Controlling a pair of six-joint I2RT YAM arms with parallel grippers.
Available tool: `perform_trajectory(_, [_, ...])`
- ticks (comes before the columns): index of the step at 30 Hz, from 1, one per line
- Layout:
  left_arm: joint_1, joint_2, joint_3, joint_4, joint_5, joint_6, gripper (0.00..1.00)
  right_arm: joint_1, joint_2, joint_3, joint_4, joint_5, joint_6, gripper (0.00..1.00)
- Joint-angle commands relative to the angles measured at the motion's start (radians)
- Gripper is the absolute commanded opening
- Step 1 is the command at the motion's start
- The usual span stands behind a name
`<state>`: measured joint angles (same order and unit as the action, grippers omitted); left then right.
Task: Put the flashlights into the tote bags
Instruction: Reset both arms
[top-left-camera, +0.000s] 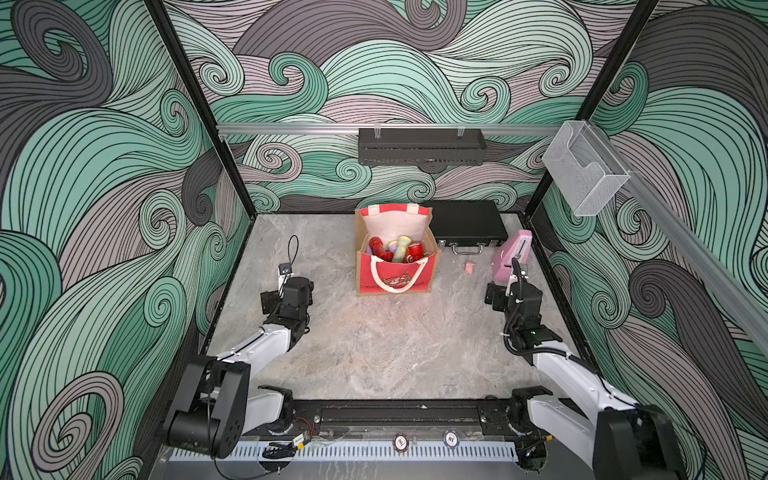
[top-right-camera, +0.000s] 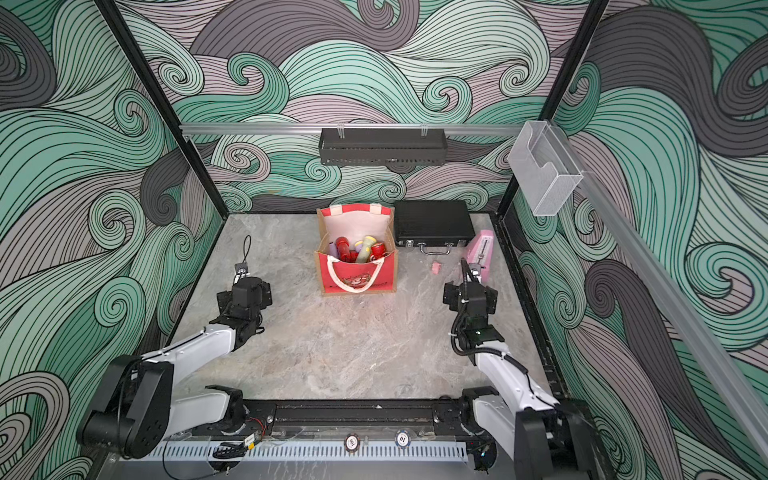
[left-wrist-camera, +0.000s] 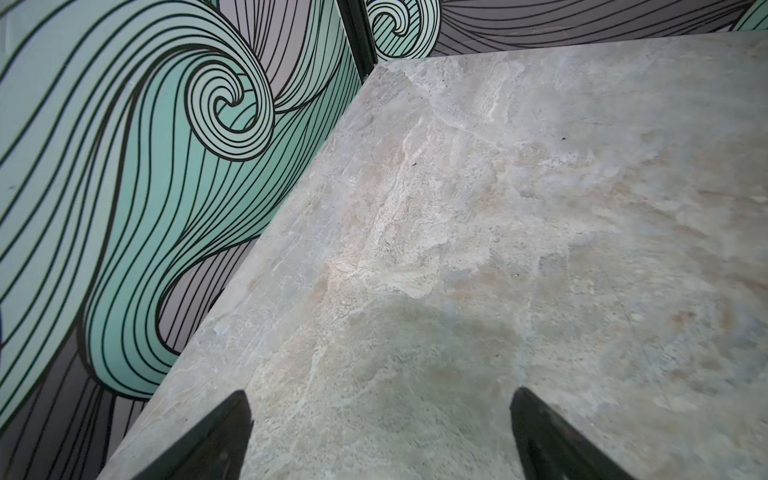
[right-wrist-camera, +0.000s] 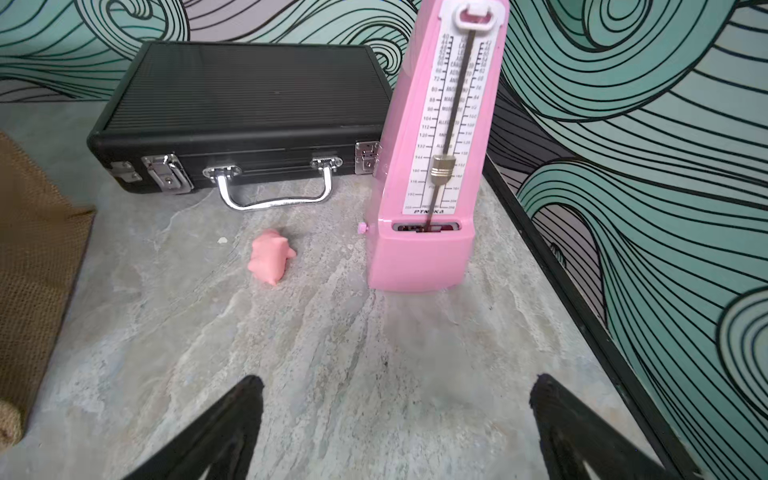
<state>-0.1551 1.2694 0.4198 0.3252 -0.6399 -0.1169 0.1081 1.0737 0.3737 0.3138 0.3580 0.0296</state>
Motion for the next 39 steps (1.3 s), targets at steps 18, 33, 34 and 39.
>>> perform_trajectory(18, [0.142,0.296,-0.009,0.529,0.269,0.057,0.98,-0.093,0.456,0.029,0.531,-0.220,-0.019,1.00])
perform_trajectory(33, [0.166,0.256,0.042,0.360,0.315,0.020,0.98,-0.084,0.450,0.027,0.528,-0.217,-0.030,1.00])
perform_trajectory(34, [0.166,0.256,0.041,0.360,0.315,0.019,0.98,-0.085,0.451,0.027,0.527,-0.217,-0.030,0.99])
perform_trajectory(39, [0.166,0.254,0.040,0.360,0.316,0.019,0.99,-0.084,0.452,0.028,0.526,-0.216,-0.030,1.00])
